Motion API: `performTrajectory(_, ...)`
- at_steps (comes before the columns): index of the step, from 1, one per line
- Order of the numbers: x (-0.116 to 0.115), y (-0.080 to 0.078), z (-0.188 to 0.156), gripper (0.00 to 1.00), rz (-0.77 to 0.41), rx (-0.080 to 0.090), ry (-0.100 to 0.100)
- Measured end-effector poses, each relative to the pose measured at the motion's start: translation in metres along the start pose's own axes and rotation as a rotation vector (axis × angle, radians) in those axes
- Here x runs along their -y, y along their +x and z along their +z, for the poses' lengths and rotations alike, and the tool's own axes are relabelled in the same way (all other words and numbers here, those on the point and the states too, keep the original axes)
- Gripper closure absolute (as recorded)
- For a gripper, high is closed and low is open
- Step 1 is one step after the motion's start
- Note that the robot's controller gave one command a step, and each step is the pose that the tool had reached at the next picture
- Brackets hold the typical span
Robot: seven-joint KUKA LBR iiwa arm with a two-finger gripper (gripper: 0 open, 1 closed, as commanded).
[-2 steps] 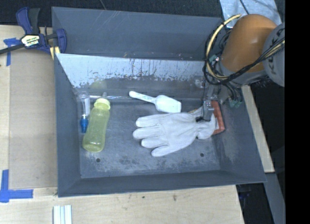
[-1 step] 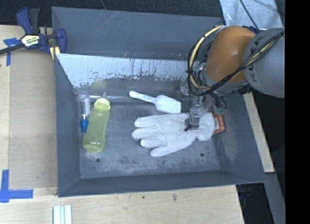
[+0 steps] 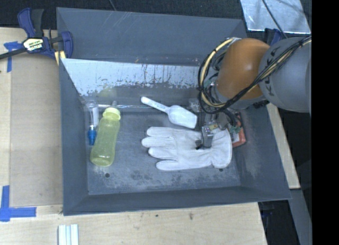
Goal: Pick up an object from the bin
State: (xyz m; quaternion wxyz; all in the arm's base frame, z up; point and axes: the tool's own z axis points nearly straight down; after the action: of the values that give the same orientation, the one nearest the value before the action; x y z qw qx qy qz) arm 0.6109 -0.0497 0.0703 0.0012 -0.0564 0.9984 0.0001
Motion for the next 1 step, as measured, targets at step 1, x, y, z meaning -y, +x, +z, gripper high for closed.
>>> performTrajectory(1, -0.0391, -0.0140, -0.0014, 1.00, 0.023, 0.004, 0.000)
